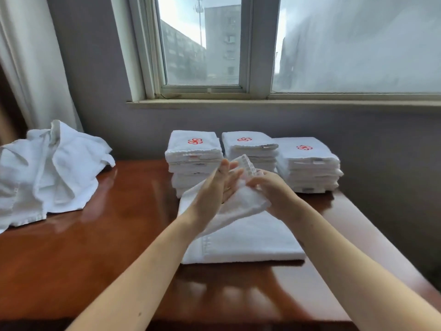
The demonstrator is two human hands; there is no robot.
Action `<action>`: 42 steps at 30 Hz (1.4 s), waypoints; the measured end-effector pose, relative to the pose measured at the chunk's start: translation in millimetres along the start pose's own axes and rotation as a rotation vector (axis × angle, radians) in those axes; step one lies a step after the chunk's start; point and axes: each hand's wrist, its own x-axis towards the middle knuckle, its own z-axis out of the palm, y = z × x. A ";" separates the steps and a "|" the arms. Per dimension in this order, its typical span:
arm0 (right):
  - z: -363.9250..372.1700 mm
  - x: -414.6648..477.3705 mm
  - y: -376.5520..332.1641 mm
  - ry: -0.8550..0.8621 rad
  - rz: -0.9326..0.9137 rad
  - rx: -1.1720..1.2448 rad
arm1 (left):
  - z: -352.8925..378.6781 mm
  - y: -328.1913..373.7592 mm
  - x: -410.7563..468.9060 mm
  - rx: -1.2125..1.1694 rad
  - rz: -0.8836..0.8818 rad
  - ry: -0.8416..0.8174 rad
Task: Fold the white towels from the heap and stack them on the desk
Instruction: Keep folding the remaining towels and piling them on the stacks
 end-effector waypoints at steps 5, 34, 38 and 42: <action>-49.9 -10.5 10.7 0.167 0.058 -0.054 | 11.6 -37.3 11.5 0.612 0.020 0.043; -78.7 4.2 67.3 0.051 -0.112 -1.230 | 8.6 -105.2 8.7 1.378 -0.094 -0.131; -79.8 1.7 68.5 0.073 -0.102 -1.239 | -6.5 -105.4 2.1 1.346 0.005 -0.216; -75.9 -6.5 69.0 0.094 -0.071 -1.266 | -19.5 -103.3 -4.9 1.332 0.085 -0.284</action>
